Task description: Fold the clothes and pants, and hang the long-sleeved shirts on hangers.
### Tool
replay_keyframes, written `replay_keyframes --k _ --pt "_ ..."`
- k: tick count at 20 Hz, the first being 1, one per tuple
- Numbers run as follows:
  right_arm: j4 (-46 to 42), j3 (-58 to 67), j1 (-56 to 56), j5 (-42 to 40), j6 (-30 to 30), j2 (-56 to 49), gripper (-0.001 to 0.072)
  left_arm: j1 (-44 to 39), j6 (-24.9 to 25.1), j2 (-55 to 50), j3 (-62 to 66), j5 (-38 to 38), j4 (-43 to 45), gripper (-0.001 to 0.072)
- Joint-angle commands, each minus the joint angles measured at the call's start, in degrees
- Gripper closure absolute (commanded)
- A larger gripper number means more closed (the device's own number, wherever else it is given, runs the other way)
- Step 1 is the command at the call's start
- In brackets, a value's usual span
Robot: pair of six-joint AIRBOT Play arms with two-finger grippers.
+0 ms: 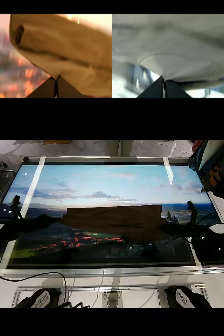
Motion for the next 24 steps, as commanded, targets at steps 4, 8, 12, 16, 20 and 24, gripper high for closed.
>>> replay_keyframes --k 4,8,12,16,20,24 --pt "6.4 2.6 9.9 -34.5 2.4 -2.5 0.0694 -12.8 0.6 -3.7 1.2 29.2 -4.7 0.0696" --pt "6.4 9.3 13.9 -44.1 3.4 -14.4 0.0694 -20.3 0.2 -12.2 1.7 42.6 -6.9 0.0696" --pt "6.4 18.2 13.9 -44.2 4.7 -26.1 0.0694 -22.2 0.2 -21.9 6.9 44.2 -11.1 0.0696" --pt "6.3 22.2 13.9 -44.4 4.8 -33.0 0.0694 -22.5 -0.2 -28.6 11.6 43.8 -14.3 0.0696" --pt "5.2 22.3 13.9 -44.7 4.7 -35.1 0.0649 -23.1 -0.1 -29.8 12.7 43.8 -14.3 0.0571" --pt "2.0 23.0 13.9 -40.3 4.7 -34.8 0.0175 -23.0 0.0 -29.2 14.0 41.7 -13.4 0.0077"
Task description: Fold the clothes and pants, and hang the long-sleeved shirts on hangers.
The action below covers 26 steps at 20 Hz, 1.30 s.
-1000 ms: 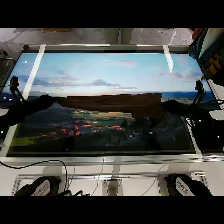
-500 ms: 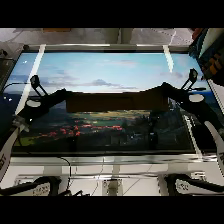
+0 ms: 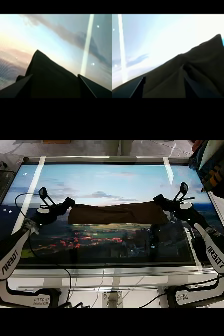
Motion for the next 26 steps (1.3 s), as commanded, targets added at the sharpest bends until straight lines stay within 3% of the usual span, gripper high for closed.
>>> replay_keyframes --k 1,4,7,9,12,15,20,22,26 --pt "-3.5 1.2 0.0 4.8 0.0 -0.1 0.0175 0.1 0.3 0.8 1.1 -2.5 1.4 0.0077" --pt "-8.1 3.3 -0.8 11.1 0.0 0.8 0.0181 2.4 0.2 4.2 1.1 -9.2 10.3 0.0077" --pt "-11.0 3.8 -4.1 16.8 0.0 2.6 0.0189 8.3 -4.3 6.0 1.1 -21.6 18.8 0.0078" --pt "-11.4 3.9 -7.3 22.4 0.0 3.5 0.0189 13.0 -4.8 5.6 1.1 -29.4 22.5 0.0078" --pt "-12.4 3.9 -10.1 28.9 -0.1 3.7 0.0189 18.0 -6.5 3.3 1.2 -35.7 22.3 0.0079" --pt "-13.8 3.9 -10.2 30.5 -0.2 3.7 0.019 18.8 -6.5 -1.6 2.8 -39.4 22.0 0.0081" --pt "-13.7 3.9 -10.2 31.3 -0.2 3.7 0.0193 18.1 -3.2 -13.9 12.1 -48.5 9.7 0.0047" --pt "-13.6 3.9 -10.2 32.3 -0.2 3.7 0.0232 17.0 -3.2 -16.9 15.1 -50.2 9.9 0.0047" --pt "-12.4 3.9 -9.7 32.7 -0.5 3.7 0.0233 13.1 -2.1 -17.7 15.9 -47.8 10.9 0.0054"
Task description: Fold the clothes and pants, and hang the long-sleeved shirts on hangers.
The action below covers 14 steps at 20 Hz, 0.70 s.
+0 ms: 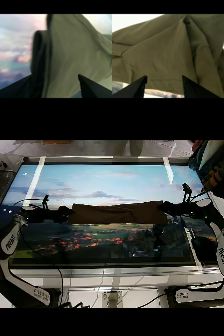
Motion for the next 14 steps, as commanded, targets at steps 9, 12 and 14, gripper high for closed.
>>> replay_keyframes --k 9,12,14 --pt "2.7 0.2 12.2 -1.1 -0.2 0.1 0.0283 -6.5 0.9 2.2 7.1 -2.3 0.5 0.0696" --pt "4.9 1.2 17.0 -2.8 -0.1 0.1 0.0687 -5.0 0.8 8.8 10.1 -8.7 0.5 0.0696" --pt "6.1 2.3 21.1 -6.1 0.8 0.0 0.0693 -4.0 0.7 13.6 10.6 -14.6 0.5 0.0696"
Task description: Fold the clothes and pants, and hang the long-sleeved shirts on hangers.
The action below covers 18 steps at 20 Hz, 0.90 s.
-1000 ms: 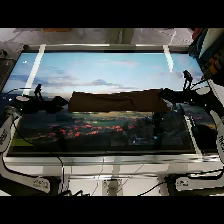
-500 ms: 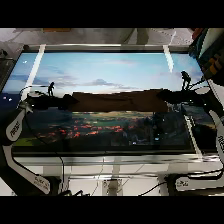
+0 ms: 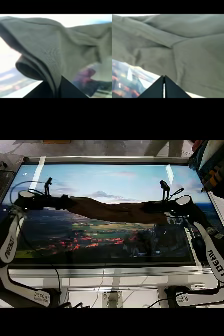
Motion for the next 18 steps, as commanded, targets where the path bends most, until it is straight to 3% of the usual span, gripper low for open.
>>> replay_keyframes --k 1,4,6,9,14,18 --pt "1.9 1.5 7.2 -5.8 3.1 0.0 0.0694 1.6 -0.2 8.0 1.7 -10.9 0.2 0.0696" --pt "1.7 2.6 15.8 -14.6 7.9 -0.3 0.0695 2.4 -0.2 14.8 1.7 -17.9 6.1 0.0696" --pt "1.2 4.3 22.0 -19.3 9.3 -1.4 0.0696 2.4 -2.5 18.9 1.7 -19.5 10.9 0.0696" --pt "0.8 8.5 31.0 -25.2 11.5 -5.5 0.0696 2.4 -4.0 22.6 1.7 -19.5 11.2 0.0695" --pt "0.8 14.6 41.6 -19.6 22.0 -15.2 0.0696 2.4 -4.0 23.0 1.7 -19.3 11.8 0.0695" --pt "1.0 14.7 47.2 -19.9 22.5 -16.9 0.0695 2.4 -4.0 21.5 1.6 -17.4 11.6 0.0695"
